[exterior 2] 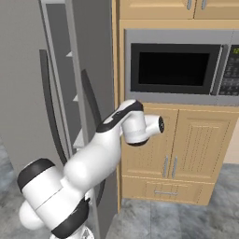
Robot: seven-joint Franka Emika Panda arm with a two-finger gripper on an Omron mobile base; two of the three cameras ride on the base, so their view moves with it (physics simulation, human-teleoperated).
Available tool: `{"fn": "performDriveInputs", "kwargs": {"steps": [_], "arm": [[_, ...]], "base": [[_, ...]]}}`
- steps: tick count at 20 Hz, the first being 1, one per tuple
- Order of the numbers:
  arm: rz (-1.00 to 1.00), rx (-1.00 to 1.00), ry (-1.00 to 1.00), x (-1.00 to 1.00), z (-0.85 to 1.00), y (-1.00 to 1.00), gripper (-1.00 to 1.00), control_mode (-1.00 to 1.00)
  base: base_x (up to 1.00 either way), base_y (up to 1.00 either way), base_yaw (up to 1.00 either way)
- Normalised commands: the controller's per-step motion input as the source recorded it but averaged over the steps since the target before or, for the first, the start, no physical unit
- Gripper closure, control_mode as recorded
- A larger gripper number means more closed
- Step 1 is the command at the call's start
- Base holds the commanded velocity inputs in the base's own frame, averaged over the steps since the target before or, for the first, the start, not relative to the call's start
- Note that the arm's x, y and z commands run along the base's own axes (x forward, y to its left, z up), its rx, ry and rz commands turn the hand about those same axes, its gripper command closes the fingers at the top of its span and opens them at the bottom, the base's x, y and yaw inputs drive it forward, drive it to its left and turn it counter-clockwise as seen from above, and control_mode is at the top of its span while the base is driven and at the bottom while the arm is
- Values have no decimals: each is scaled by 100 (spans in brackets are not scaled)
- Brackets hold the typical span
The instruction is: Store the hot dog in the freezer for long-term storage. Close the freezer door after placing the cooked food.
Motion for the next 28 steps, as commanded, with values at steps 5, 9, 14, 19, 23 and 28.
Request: {"fn": "performDriveInputs", "kwargs": {"steps": [5,9,14,19,23,28], "arm": [[5,0,1,0,0,25,-100,-100],[1,1,5,0,0,32,-100,-100],[0,3,8,0,-1,35,-100,-100],[0,2,7,0,-2,36,-100,-100],[0,2,4,0,0,47,-100,-100],[0,1,2,4,-1,49,-100,-100]], "base": [[0,0,0],[0,0,0],[0,0,0],[0,0,0],[0,0,0],[0,0,0]]}}
